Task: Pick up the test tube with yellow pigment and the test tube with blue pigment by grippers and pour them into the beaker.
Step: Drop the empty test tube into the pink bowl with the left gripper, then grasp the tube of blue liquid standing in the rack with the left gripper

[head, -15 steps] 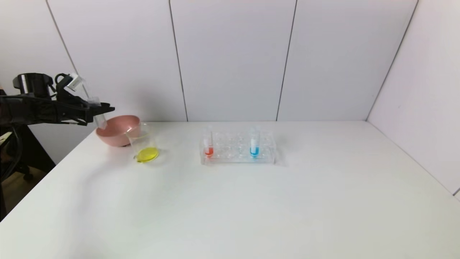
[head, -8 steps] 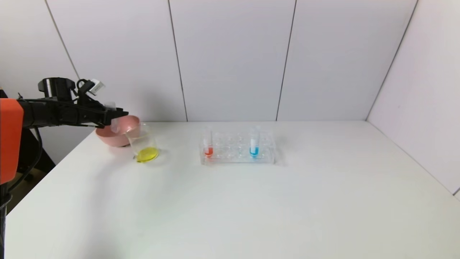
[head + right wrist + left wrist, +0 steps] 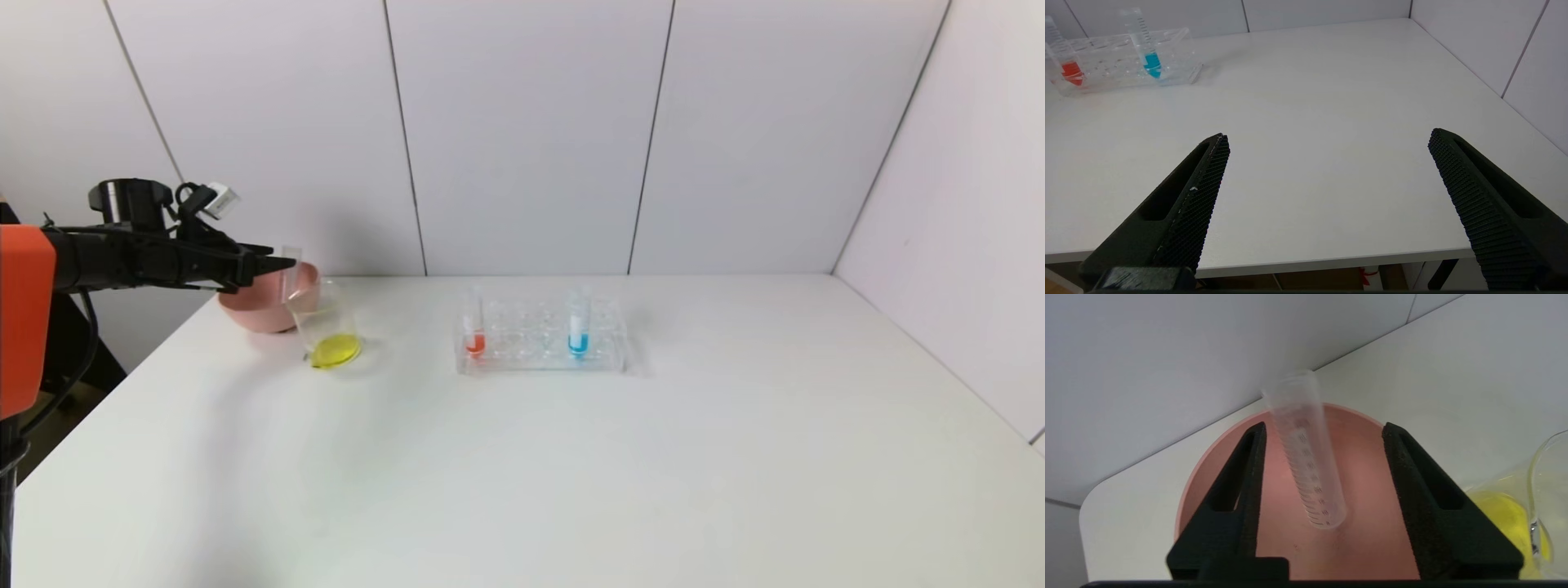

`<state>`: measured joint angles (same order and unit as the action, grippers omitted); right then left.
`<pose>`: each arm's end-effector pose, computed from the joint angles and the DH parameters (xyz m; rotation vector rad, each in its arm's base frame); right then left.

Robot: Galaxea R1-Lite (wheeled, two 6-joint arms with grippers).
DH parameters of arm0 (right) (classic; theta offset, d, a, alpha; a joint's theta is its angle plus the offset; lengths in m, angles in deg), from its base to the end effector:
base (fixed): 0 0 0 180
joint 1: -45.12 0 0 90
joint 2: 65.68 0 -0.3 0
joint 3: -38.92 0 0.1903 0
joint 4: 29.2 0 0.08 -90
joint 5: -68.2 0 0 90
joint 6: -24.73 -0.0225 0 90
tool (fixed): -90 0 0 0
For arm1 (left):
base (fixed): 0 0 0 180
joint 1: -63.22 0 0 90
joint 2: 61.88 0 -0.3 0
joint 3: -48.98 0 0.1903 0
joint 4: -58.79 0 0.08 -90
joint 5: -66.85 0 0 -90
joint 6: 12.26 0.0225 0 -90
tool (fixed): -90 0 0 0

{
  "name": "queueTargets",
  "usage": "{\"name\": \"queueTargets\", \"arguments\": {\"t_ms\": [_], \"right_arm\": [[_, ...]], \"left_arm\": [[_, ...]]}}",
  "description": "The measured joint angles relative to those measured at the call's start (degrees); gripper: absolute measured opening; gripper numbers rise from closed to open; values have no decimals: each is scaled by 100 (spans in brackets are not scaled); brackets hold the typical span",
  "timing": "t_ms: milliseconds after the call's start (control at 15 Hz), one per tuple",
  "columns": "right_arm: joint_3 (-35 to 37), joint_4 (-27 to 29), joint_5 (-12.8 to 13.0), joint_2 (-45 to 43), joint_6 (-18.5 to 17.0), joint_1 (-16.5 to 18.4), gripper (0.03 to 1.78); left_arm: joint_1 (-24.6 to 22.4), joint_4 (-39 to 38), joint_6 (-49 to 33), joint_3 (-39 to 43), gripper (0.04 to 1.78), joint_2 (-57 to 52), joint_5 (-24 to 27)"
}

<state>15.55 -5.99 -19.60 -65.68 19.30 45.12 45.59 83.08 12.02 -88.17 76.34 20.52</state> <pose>-0.0228 -0.0009 0.0758 0.0948 -0.0046 -0.0382 0.4822 0.1369 0.1551 0.1839 0.2812 -0.5174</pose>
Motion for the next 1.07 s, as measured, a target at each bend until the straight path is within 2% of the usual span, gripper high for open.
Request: {"name": "queueTargets", "arguments": {"t_ms": [133, 333, 467, 600, 667, 800, 1067], "right_arm": [[0, -2, 0, 0, 0, 0, 177], [0, 0, 0, 0, 0, 0, 177], [0, 0, -2, 0, 0, 0, 177], [0, -2, 0, 0, 0, 0, 177], [0, 0, 0, 0, 0, 0, 177], [0, 0, 0, 0, 0, 0, 177], [0, 2, 0, 0, 0, 0, 177]], "left_arm": [[10, 11, 0, -2, 139, -13, 0], [21, 39, -26, -2, 170, -143, -85], [73, 50, -172, -2, 178, -372, -361], [151, 65, -304, 45, 178, -745, -975], [228, 83, -343, 91, 178, -964, -1410], [435, 118, -369, 233, 178, -1453, -2612], [1087, 118, -369, 657, 178, -2470, -5754]]}}
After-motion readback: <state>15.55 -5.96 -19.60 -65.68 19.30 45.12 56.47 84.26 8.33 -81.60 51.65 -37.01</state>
